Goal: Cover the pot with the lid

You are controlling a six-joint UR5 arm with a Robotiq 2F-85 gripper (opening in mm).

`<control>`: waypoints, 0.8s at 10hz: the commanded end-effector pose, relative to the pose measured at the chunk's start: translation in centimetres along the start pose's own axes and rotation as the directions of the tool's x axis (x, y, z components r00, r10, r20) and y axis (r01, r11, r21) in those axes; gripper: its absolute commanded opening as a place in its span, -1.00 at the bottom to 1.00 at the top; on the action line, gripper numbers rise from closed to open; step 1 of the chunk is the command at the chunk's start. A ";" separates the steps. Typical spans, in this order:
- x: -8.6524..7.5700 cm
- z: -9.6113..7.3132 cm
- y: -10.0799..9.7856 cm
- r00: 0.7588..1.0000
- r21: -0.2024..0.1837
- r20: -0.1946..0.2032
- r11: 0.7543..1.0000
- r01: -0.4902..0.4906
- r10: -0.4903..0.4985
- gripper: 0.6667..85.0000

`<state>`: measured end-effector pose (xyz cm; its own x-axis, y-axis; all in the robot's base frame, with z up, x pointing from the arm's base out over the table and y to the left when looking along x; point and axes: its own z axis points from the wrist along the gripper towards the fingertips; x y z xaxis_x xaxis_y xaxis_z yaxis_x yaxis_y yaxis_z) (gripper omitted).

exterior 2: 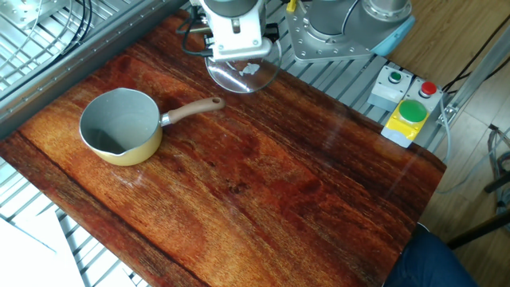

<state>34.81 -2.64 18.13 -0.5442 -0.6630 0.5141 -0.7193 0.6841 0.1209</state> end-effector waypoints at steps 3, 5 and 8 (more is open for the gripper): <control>0.1 -0.1 -2.0 0.989 0.086 -0.031 0.986 0.145 -0.143 -0.98; -0.3 -0.1 -1.8 0.991 0.080 -0.016 0.987 0.136 -0.135 -0.98; -1.2 -0.1 -0.6 0.994 0.037 0.028 0.994 0.100 -0.101 -0.98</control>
<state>36.08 -3.61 17.86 -0.4478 -0.7345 0.5098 -0.8082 0.5764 0.1205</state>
